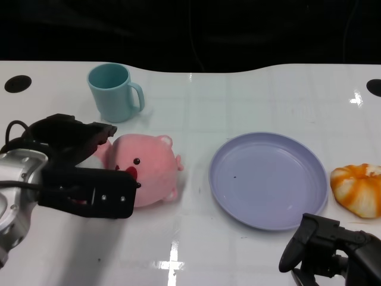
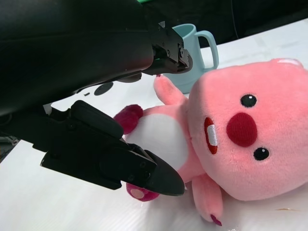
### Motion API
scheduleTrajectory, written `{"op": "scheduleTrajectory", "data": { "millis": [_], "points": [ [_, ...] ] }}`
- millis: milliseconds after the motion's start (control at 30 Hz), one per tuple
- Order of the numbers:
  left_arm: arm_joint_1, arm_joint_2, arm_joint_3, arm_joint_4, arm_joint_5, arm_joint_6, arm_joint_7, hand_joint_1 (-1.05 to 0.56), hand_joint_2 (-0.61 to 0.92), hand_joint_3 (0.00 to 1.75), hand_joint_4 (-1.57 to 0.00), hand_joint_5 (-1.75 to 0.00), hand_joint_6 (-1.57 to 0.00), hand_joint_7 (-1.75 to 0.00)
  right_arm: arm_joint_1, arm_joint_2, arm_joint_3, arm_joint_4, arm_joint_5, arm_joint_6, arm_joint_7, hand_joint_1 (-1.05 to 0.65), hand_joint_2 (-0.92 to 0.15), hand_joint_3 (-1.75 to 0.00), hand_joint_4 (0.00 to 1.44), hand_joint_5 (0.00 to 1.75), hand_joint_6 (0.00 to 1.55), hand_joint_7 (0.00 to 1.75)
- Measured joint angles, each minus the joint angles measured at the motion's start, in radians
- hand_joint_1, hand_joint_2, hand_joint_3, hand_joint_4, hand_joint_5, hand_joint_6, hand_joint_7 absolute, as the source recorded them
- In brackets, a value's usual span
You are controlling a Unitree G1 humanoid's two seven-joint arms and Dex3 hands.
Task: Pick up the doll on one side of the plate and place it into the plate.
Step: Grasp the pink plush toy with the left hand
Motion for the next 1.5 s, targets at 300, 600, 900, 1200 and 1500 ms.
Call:
{"op": "scheduleTrajectory", "data": {
  "millis": [300, 600, 900, 1200, 1500],
  "points": [
    [-0.111, -0.069, -0.079, 0.236, 0.015, -0.002, 0.018, -0.72, 0.91, 0.0, -0.09, -0.18, -0.21, 0.0, 0.007, -0.001, 0.003, -0.012, -0.002, 0.003, -0.005, -0.22, -0.57, -1.09, 0.63, 1.75, 0.54, 1.46],
    [-0.231, -0.156, -0.146, 0.513, 0.014, -0.015, 0.079, -0.7, 0.91, 0.0, -0.12, -0.11, -0.21, 0.0, 0.017, -0.001, 0.004, -0.025, 0.0, 0.01, -0.007, -0.22, -0.56, -1.09, 0.63, 1.75, 0.55, 1.46],
    [-0.304, -0.246, -0.166, 0.772, -0.016, -0.062, 0.216, -0.58, 0.89, 0.0, -0.33, -0.07, -0.5, -0.04, 0.028, -0.002, 0.004, -0.032, -0.002, 0.01, -0.007, -0.23, -0.56, -1.09, 0.63, 1.75, 0.56, 1.46],
    [-0.314, -0.275, -0.171, 0.874, -0.056, -0.124, 0.34, -0.35, 0.89, 0.0, -0.96, -0.13, -1.1, -0.07, 0.031, -0.002, 0.004, -0.048, -0.002, 0.01, -0.007, -0.23, -0.56, -1.09, 0.63, 1.75, 0.56, 1.46],
    [-0.283, -0.282, -0.19, 0.889, -0.061, -0.16, 0.49, -0.24, 0.92, 0.31, -0.68, -1.49, -1.03, -0.18, 0.031, -0.002, 0.004, -0.048, -0.007, 0.01, -0.007, -0.23, -0.55, -1.1, 0.64, 1.75, 0.57, 1.46]
  ]
}}
